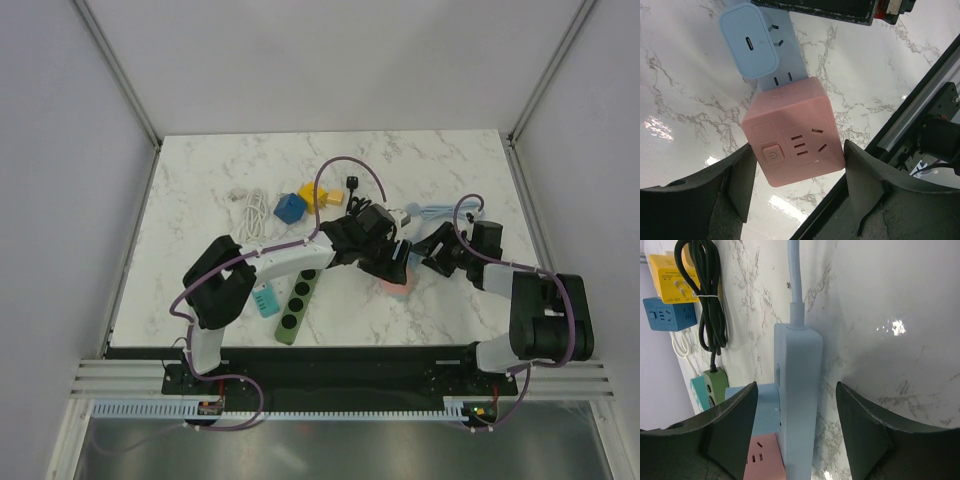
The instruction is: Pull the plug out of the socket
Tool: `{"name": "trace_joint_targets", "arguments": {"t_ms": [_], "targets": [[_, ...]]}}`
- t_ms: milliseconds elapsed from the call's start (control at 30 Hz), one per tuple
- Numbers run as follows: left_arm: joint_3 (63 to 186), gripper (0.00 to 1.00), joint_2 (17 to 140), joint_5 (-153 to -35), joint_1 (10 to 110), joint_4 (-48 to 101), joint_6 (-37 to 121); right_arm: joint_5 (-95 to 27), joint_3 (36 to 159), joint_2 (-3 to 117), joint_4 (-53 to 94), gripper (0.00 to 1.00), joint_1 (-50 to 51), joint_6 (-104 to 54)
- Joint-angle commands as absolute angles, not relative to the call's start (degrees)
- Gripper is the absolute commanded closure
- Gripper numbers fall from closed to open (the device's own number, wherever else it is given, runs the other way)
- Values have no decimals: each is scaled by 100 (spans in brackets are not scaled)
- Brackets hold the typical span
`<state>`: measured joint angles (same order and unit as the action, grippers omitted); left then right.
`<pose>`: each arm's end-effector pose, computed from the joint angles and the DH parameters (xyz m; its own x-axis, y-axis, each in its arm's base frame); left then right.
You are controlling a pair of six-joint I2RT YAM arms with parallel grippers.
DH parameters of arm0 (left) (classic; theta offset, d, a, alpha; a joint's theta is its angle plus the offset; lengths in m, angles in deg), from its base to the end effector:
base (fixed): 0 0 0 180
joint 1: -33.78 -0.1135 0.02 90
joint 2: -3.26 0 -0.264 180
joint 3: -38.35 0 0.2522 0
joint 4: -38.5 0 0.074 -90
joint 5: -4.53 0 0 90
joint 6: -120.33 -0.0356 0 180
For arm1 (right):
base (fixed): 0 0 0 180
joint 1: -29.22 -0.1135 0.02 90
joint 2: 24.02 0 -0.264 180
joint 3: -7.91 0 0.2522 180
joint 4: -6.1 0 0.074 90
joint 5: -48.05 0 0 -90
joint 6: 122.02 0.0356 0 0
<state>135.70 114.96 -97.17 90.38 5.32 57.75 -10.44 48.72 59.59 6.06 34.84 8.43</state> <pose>0.2337 -0.3675 0.2160 -0.7716 0.3510 -0.5305 0.6056 0.6606 -0.4437 0.2529 -0.0062 0.1337 -0.7078 0.6254 -0.3285 0.2113 0.6311 0.7464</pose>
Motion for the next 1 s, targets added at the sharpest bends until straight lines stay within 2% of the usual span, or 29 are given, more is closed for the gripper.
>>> {"name": "trace_joint_targets", "arguments": {"t_ms": [0,400,633,667,700,733,967], "targets": [[13569,98,11032,-10216,9047,892,5916,-846,4751,6070,-104,29,3493,938],[13613,98,10926,-10524,9021,945,5986,-723,4505,6413,-879,38,3502,1087],[13526,98,10988,-10621,9003,1050,6074,-609,4320,6720,-1529,66,3467,1228],[13412,98,10988,-10638,9003,1120,6109,-609,4329,6738,-1556,84,3458,1210],[13350,98,10996,-10682,9003,1164,6144,-626,4329,6756,-1573,95,3458,1202],[13315,98,11031,-10691,9003,1182,6153,-653,4346,6756,-1574,100,3466,1175],[13192,98,10935,-10454,8898,1147,6258,-1057,4277,6519,-1170,100,3361,692]]}}
